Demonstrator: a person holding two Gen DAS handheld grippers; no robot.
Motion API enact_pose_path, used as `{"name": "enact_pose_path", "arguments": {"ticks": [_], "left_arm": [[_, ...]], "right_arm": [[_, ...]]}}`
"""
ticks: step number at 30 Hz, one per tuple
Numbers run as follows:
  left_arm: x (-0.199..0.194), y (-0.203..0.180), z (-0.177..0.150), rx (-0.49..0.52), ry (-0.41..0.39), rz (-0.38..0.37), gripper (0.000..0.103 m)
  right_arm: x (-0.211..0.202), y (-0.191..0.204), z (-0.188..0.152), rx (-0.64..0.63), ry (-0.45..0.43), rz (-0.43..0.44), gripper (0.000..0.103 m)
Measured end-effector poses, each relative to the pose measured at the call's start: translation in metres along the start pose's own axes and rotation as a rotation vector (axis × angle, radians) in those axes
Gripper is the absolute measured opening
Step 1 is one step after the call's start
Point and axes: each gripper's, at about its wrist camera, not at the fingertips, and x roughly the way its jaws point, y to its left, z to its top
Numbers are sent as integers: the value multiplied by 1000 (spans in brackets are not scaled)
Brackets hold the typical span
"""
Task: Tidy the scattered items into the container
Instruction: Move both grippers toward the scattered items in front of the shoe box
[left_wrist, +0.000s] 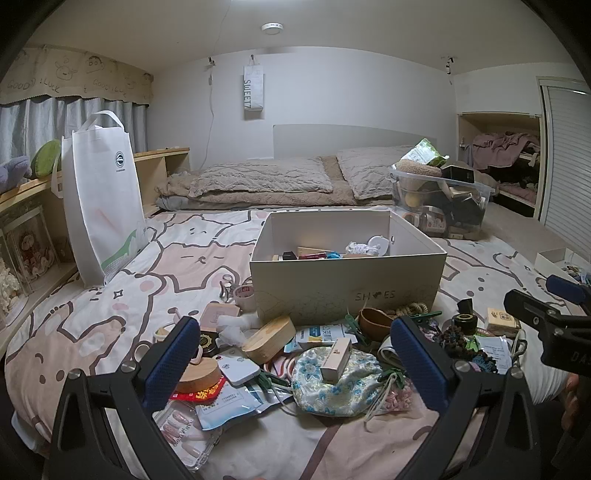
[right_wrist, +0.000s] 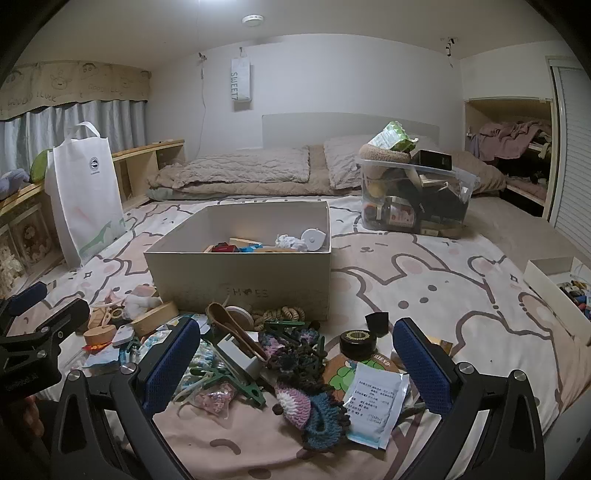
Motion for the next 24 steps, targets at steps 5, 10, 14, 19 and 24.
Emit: {"name": "enact_pose_path", "arguments": {"ticks": [5,10,14,19,24], "left_arm": [[0,0,0,0,0,-1,103],[0,0,0,0,0,-1,103],[1,1,1,-6,-2,2,103],[6,9,1,-25,0,7,103],[13,12,-4,-30,19,-2,103]], "right_arm": [[0,-1,-1,-4,-8,-1,103],[-1,-2,-2,-3,-12,-2,103],[-1,-7,0,5,-15,-10,103],[0,-14,4,33,-21,-34,103],[1,-31,-2,42,-30,-66,103]]}}
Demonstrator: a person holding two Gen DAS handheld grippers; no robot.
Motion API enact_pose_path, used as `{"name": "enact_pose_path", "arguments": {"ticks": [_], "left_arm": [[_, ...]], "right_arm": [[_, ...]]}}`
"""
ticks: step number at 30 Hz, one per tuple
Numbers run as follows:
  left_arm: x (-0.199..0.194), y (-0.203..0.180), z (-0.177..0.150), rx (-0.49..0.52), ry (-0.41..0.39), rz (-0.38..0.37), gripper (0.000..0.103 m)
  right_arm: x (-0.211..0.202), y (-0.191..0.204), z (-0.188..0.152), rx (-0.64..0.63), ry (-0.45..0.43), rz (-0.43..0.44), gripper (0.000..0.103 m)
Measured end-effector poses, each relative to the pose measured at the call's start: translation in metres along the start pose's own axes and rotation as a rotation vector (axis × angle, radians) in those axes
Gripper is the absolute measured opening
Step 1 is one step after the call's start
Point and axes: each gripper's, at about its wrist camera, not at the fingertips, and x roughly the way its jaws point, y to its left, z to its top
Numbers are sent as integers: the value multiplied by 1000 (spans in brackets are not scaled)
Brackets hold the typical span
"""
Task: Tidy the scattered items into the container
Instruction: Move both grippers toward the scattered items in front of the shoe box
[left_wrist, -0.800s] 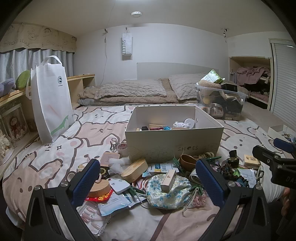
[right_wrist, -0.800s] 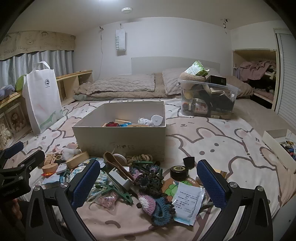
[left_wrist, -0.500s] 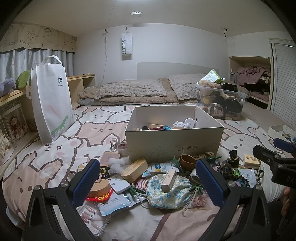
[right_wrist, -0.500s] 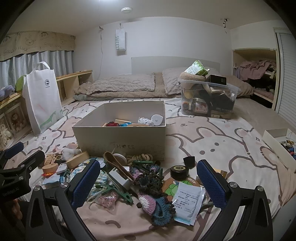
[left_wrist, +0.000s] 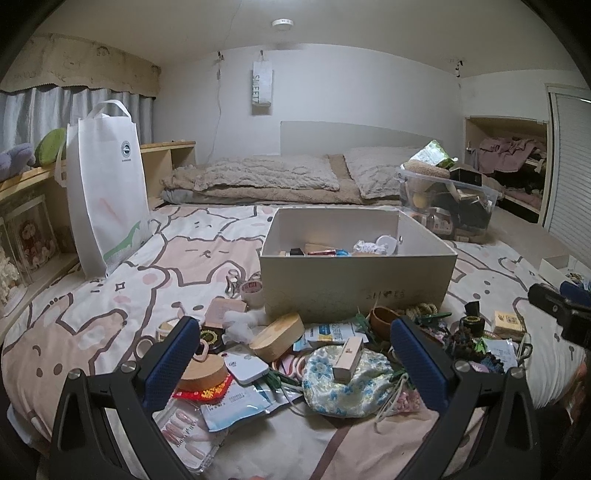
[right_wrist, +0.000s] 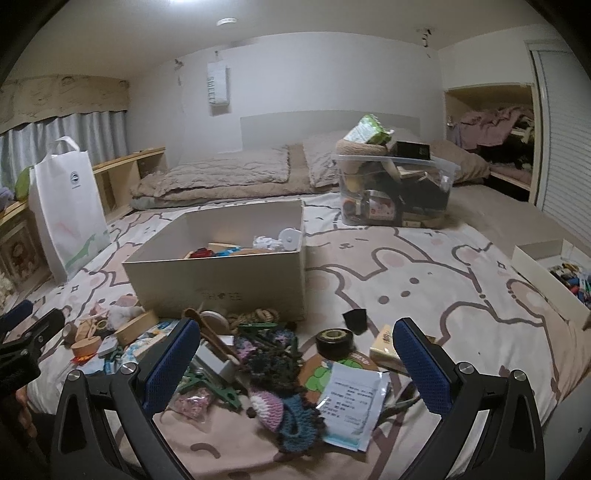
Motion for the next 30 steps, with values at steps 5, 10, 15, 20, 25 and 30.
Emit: {"name": "enact_pose_path", "arguments": {"ticks": [5,10,15,20,25,30], "left_arm": [[12,-5,-12,15,29,-26,103],[27,-11,-27,25,72,-66,103],[40,-19,-41,33,99,-97,103],[48,-22,-47,39,113,-118,103],[59,-22,-49,9,150,-158,103],[70,-18,-47,-18,182,-172,103]], "right_arm": [[7,-17,-5,39,28,-34,103],[14,-33,-11,81,73,-60,103],[25,-40,-21,108,100,-68,103],[35,-45,-28,127,104,-52,103],[42,-43,-37,149,108,-36,103],[54,-28,-43,108,134,-8,103]]}}
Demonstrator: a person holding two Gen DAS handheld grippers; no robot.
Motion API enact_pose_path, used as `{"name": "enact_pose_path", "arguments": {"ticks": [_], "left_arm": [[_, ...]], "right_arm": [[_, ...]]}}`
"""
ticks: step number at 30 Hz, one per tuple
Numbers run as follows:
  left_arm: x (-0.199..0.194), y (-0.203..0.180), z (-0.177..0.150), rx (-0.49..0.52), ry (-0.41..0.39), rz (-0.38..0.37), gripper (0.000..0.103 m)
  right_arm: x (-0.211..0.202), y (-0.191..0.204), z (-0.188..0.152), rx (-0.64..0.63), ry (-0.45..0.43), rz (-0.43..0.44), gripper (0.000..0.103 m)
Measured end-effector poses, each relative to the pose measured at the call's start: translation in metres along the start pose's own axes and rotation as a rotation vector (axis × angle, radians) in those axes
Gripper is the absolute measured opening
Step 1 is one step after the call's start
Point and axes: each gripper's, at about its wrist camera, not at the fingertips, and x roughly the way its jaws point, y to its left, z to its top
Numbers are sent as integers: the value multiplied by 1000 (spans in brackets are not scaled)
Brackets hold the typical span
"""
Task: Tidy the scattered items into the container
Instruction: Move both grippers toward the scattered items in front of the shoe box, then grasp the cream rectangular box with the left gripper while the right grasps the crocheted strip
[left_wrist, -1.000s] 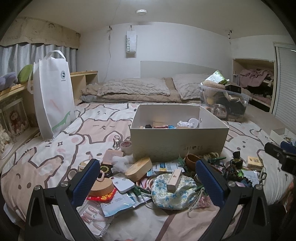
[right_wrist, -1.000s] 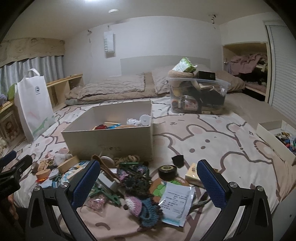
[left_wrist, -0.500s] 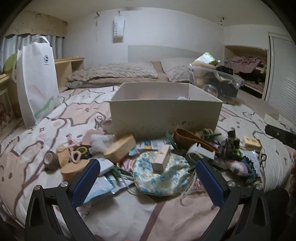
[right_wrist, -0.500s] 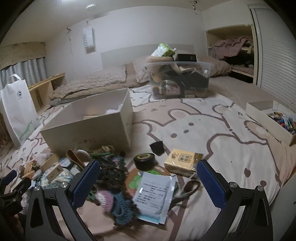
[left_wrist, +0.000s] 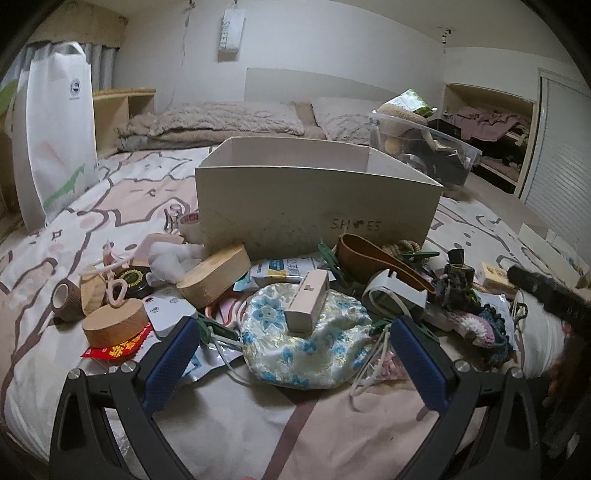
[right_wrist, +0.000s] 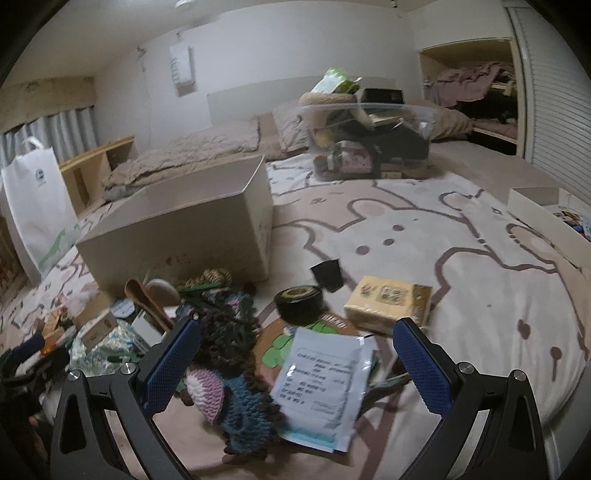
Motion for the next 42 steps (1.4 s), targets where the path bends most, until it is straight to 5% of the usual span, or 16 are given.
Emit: {"name": "enact_pose_path", "arguments": {"ticks": [13,16,22,25,30,32,42], "left_arm": [[20,-3,20,95,15,-7,103],[28,-4,23,111,42,-26,85],[40,-4,22,97,91,-84,68],[44,-5,20,97,105,-87,62],[46,-7,17,102,113,-94,61],[48,-8,17,105,119,-95,61],[57,-3,15,69,159,-153,32]], "right_arm": [[23,35,-18,-96,84,97,103],[24,39,-21,-116,84,92,103],[27,44,-26,-146,101,119,102],[29,48,-29,-171,101,107,83],[36,52,-33,-204,133,117,77],[39,53,-34,-214,142,122,66],[41,49,-36,-201,140,136,39]]}}
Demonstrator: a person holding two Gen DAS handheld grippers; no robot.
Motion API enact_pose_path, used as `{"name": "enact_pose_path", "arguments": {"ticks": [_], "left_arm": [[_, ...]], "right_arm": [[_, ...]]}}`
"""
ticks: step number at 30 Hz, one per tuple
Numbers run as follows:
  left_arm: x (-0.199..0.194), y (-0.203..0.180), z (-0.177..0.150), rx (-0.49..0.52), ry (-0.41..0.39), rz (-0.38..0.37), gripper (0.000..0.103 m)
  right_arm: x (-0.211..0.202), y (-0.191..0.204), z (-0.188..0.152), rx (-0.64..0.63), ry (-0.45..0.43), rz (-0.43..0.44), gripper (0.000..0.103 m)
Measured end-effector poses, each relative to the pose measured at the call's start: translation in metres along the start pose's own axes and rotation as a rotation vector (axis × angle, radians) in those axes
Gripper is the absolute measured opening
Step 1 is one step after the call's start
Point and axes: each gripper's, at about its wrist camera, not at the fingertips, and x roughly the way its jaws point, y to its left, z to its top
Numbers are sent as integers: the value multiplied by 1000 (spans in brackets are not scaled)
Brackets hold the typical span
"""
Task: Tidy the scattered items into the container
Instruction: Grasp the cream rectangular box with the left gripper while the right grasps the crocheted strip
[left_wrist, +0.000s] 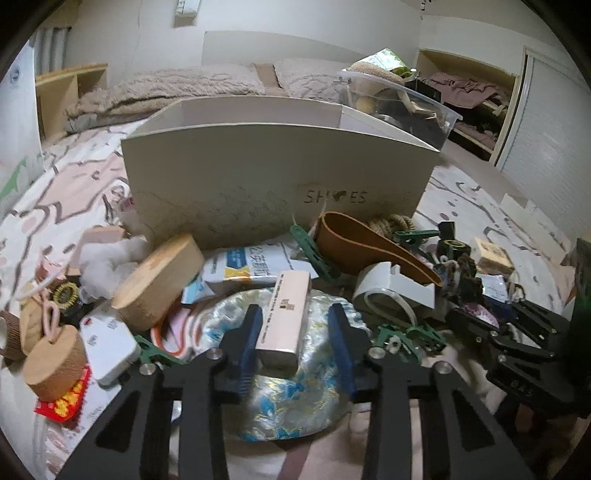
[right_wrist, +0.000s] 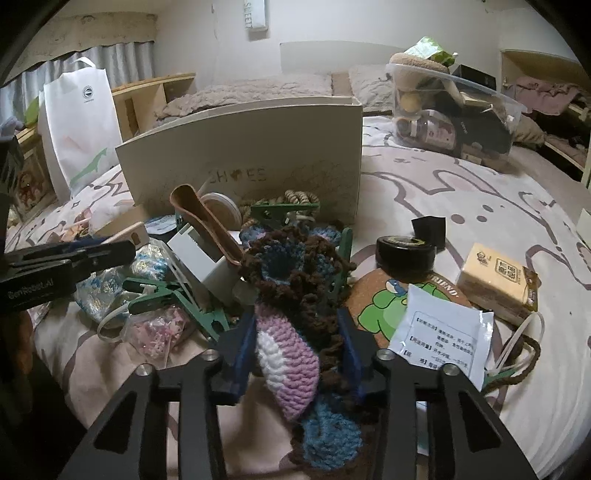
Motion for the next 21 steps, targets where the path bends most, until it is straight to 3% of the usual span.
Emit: {"name": "enact_pose_path", "arguments": {"ticks": [2,6,21], "left_arm": [[0,-1,-1,3,5,-12,20],[-1,-2,-3,4,-1,-11,19],[-14,4,-8,-22,-32,10,19]], "right_arm": [[-1,0,0,0,-5,0,33],[-6,-2,1,17,-25,3,25],[-41,-35,20,121,-140,-22,22]]}}
